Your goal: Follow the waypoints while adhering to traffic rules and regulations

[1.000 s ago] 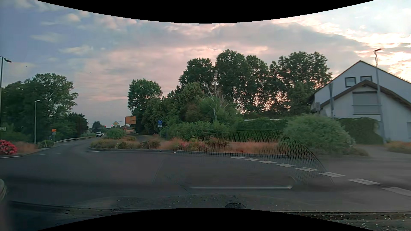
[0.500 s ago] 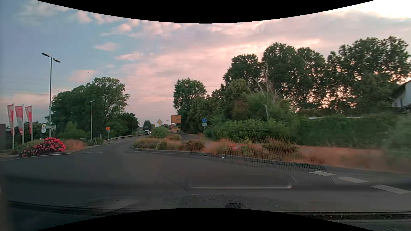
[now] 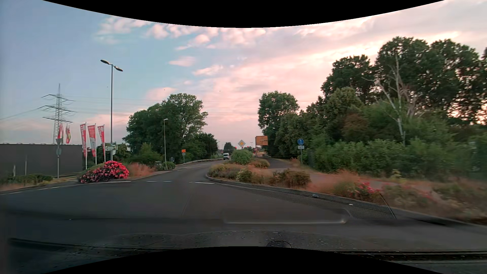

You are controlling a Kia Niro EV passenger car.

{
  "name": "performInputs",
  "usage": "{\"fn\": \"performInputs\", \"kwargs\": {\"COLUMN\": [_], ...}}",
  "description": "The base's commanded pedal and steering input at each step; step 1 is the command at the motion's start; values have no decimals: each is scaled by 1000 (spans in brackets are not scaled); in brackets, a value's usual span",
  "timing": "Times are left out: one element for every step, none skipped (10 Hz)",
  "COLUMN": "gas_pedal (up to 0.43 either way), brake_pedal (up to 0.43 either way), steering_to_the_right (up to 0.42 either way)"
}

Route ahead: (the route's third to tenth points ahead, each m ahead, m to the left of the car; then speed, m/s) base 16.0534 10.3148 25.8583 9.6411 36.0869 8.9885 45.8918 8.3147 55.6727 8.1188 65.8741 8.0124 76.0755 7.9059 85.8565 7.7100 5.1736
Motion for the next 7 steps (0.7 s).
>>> {"fn": "performInputs", "kwargs": {"gas_pedal": [28,28,39,39,39,47,47], "brake_pedal": [0,0,0,0,0,0,0], "steering_to_the_right": [-396,-396,-393,-388,-372,-350,-321]}}
